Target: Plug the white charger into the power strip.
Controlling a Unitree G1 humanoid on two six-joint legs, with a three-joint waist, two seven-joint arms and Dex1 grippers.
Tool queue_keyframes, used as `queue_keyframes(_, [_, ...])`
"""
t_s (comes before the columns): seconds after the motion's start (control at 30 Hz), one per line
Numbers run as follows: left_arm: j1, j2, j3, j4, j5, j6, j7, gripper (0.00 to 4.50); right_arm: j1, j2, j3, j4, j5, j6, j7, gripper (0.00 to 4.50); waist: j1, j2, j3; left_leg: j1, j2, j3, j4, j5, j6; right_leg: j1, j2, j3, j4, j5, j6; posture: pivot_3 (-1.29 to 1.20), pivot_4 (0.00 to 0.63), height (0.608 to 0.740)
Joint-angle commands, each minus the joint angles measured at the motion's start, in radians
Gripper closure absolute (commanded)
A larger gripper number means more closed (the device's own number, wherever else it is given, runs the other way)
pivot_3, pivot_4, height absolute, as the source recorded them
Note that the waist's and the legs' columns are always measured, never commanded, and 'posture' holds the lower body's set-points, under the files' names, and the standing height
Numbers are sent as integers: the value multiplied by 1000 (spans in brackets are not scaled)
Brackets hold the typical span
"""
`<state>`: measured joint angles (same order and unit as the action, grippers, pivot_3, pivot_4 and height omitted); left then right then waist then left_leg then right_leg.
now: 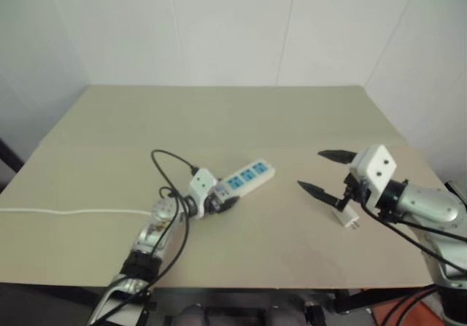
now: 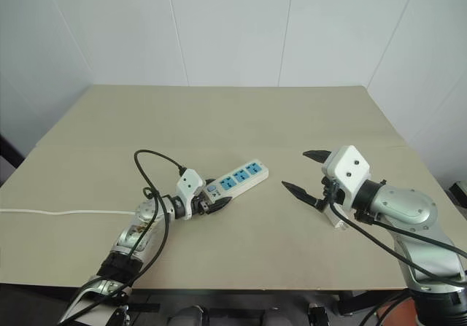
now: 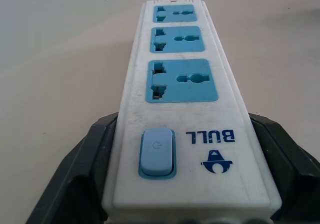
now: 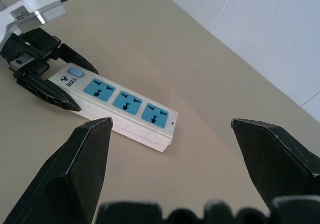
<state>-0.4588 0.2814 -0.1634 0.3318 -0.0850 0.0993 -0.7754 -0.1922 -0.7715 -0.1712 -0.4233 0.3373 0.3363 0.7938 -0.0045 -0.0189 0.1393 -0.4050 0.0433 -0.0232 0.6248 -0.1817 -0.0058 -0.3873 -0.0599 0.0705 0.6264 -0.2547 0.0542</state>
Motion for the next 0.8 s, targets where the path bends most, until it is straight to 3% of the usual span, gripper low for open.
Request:
queue_keyframes(0.03, [3,36,-33,-5,-25,-6,-121,1179,-21,-16,-34,-16,15,-9,3,0,-4,0,0,0,0,0,0,0,0,0,0,0,0,0,0,0,150,740])
queue_keyframes(0.43, [-39,166,-95,-71,-79,-58,-454,1179,10,-67,-85,24,35,-3,56,0,-6,-1,0,-2,0,0,0,0,0,-1,0,0,-1,0,-1,0,150,740])
queue_keyframes(0.7, [-31,186,-111,-61,-59,-129,-510,1179,50,-119,-113,52,28,60,52,0,-6,-1,1,-2,0,0,0,0,0,-1,0,0,-1,0,-1,0,150,740])
queue_keyframes(0.8, [-22,185,-113,-55,-50,-149,-499,1179,44,-134,-126,37,48,185,6,0,-7,-1,1,-2,0,0,0,0,0,-1,0,0,-1,0,-1,0,150,740])
